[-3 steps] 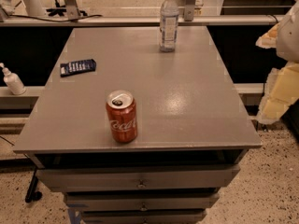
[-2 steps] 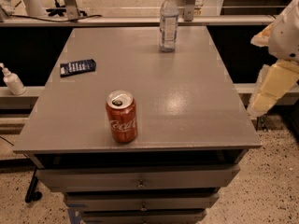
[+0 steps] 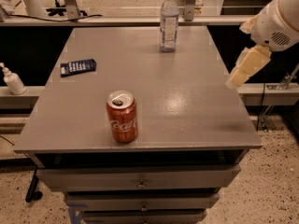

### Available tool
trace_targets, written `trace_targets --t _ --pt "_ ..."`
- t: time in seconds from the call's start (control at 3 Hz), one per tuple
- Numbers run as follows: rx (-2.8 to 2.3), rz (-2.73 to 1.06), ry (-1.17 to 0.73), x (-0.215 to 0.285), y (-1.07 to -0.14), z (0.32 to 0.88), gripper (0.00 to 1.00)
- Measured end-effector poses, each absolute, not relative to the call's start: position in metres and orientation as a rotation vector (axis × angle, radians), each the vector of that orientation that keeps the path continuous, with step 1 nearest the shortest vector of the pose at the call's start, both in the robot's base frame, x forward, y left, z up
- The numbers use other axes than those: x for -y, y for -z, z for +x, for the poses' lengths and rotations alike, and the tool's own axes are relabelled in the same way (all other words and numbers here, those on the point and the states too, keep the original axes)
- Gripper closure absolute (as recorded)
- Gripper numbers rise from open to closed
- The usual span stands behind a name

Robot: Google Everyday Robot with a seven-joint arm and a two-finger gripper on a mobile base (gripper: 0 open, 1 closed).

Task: Move blue plastic bottle near coke can

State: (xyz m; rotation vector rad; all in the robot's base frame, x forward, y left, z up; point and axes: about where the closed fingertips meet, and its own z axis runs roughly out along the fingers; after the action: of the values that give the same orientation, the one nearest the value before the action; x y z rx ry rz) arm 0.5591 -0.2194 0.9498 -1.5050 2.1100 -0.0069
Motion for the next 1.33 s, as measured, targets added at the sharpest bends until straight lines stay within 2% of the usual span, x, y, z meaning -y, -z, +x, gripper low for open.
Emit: trace_targets --t 0.67,1.33 --pt "-2.008 -1.208 -0.17 0.209 -0.942 0.661 0.0" --pt "-1.886 -0.917 -0.426 0.182 -0.922 0.748 0.0"
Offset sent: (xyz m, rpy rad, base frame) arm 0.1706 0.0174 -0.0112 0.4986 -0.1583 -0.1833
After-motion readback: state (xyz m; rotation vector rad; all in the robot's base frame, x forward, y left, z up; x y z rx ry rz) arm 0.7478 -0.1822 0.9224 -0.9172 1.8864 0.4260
